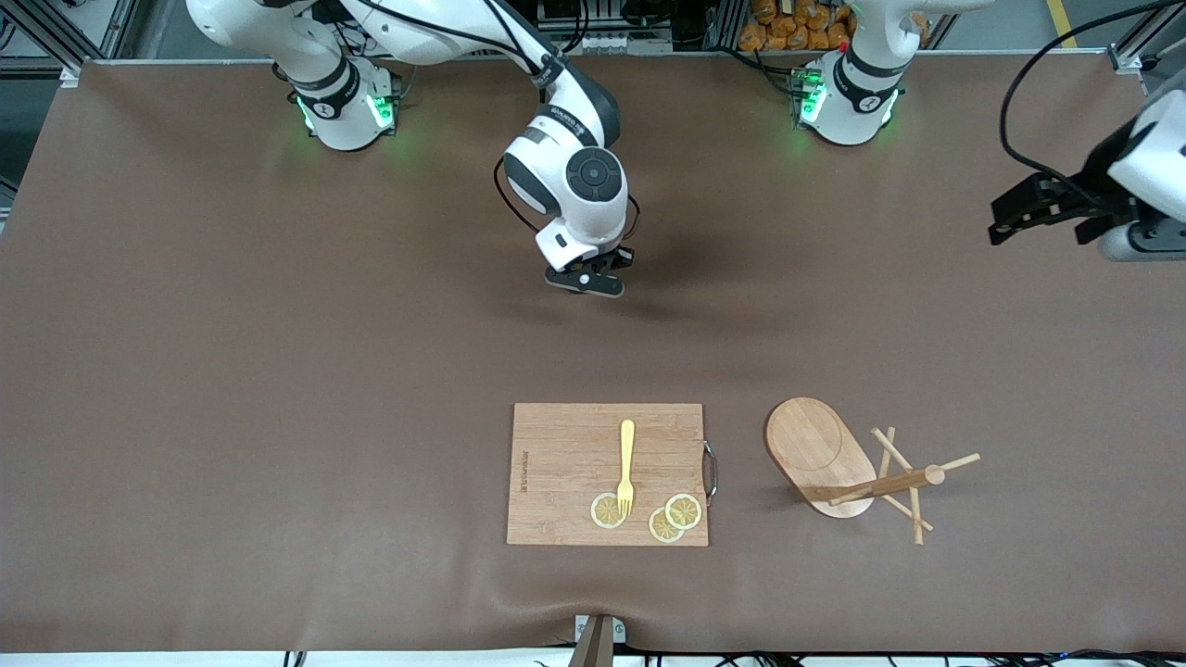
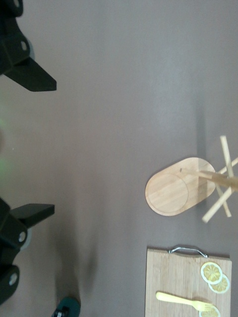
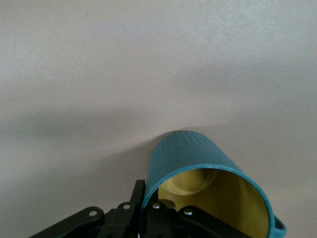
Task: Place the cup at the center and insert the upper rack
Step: 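Carry the mug to the table middle while the left gripper approaches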
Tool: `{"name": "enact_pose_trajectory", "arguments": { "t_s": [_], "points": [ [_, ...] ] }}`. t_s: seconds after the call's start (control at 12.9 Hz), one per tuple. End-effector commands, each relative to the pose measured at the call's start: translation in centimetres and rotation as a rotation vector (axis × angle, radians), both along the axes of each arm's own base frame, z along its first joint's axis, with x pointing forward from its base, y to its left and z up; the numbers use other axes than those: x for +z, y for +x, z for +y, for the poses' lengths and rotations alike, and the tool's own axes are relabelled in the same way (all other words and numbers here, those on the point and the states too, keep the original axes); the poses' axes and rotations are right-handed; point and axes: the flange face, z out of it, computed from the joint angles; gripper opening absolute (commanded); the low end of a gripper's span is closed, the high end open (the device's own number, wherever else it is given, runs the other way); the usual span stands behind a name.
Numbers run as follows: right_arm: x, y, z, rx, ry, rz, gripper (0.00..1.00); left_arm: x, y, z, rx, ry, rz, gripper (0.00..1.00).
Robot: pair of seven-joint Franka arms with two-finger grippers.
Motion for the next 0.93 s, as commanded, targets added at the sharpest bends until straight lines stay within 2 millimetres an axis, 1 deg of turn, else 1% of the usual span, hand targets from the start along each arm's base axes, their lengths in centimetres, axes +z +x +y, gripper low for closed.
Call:
{"name": "enact_pose_trajectory", "arguments": {
  "t_s": [0.0,0.08,0.15,0.23,0.39,0.46,0.62,0.7,0.85],
  "points": [
    [0.0,0.0,0.9,-0.011,0.009,-0.001,0.0,1.0,-0.8,-1.4,0.036,0.015,-0.01,1.0],
    [0.0,-0.4,1.2,0.009,0.012,-0.002,0.0,1.1,-0.9,-1.8,0.036,0.013,-0.012,1.0],
    [-0.1,-0.5,1.3,0.013,0.011,-0.003,0.0,1.2,-1.1,-3.1,0.047,0.011,-0.014,1.0],
    [0.1,-0.3,1.4,0.013,0.022,-0.012,0.04,1.2,-1.3,-4.3,0.064,0.014,-0.015,1.0],
    [0.4,0.0,1.5,0.018,0.032,-0.029,0.22,1.0,-1.6,-6.0,0.06,0.019,-0.015,1.0],
    [0.4,0.0,1.6,0.019,0.036,-0.034,0.27,1.0,-1.8,-6.8,0.066,0.019,-0.015,1.0],
    [0.6,-0.2,2.0,0.023,0.049,-0.042,0.27,1.3,-2.3,-8.0,0.092,0.02,-0.017,1.0],
    [0.6,-0.3,2.1,0.023,0.051,-0.042,0.3,1.4,-2.8,-9.1,0.107,0.023,-0.016,1.0],
    [1.4,0.0,2.2,0.023,0.061,-0.048,0.45,2.7,-4.7,-11.8,0.181,0.022,-0.039,1.0]
  ]
}}
